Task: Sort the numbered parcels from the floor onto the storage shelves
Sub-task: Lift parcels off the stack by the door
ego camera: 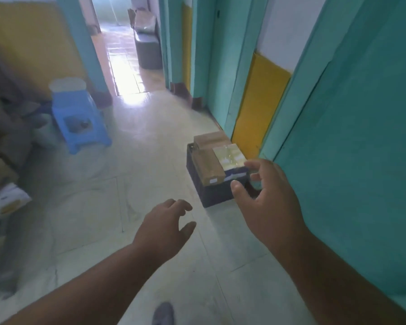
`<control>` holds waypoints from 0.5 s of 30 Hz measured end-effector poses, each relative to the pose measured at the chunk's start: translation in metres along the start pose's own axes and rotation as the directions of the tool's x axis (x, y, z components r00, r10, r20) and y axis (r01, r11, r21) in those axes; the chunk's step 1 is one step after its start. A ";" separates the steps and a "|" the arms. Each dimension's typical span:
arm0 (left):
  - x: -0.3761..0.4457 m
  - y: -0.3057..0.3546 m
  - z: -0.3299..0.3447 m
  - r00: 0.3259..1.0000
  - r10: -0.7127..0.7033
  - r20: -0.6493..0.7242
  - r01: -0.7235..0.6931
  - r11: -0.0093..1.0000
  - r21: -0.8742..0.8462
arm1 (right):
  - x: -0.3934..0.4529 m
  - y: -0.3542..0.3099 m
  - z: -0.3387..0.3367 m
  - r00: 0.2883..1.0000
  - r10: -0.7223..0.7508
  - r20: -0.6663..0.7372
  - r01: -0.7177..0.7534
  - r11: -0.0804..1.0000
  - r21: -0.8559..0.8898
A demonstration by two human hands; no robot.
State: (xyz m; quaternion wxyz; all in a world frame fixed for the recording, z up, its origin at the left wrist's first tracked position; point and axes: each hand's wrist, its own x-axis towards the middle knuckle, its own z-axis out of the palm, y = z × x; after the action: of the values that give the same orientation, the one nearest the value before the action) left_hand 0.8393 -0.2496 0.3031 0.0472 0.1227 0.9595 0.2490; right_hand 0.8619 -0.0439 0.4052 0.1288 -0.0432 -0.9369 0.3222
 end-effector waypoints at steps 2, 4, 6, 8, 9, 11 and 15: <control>0.047 -0.014 -0.015 0.999 0.028 0.042 -0.029 0.999 0.023 | 0.039 -0.007 0.006 0.998 0.046 -0.044 -0.046 0.999 -0.014; 0.097 -0.023 -0.025 0.996 0.057 0.063 -0.059 0.998 0.021 | 0.075 -0.006 0.014 0.994 0.070 -0.089 -0.073 0.997 -0.039; 0.151 -0.026 -0.027 0.992 0.089 0.090 -0.090 0.996 0.017 | 0.114 0.002 0.023 0.986 0.065 -0.156 -0.077 0.994 -0.073; 0.204 -0.032 -0.023 0.987 0.112 0.113 -0.112 0.994 0.000 | 0.156 0.010 0.036 0.978 0.086 -0.192 -0.101 0.992 -0.074; 0.222 -0.033 -0.022 0.986 0.118 0.119 -0.118 0.993 -0.002 | 0.171 0.014 0.041 0.976 0.092 -0.197 -0.107 0.992 -0.067; 0.267 -0.042 -0.020 0.985 0.113 0.131 -0.115 0.993 0.009 | 0.216 0.024 0.055 0.978 0.083 -0.192 -0.097 0.993 -0.066; 0.343 -0.068 -0.044 0.986 0.083 0.142 -0.088 0.996 0.030 | 0.317 0.024 0.082 0.986 0.055 -0.156 -0.071 0.993 -0.095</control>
State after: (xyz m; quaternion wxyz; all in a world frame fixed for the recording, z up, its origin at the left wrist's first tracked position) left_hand 0.4868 -0.2388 0.2982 0.1019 0.1819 0.9520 0.2243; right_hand 0.5345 -0.0220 0.3961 0.1878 -0.1039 -0.9374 0.2744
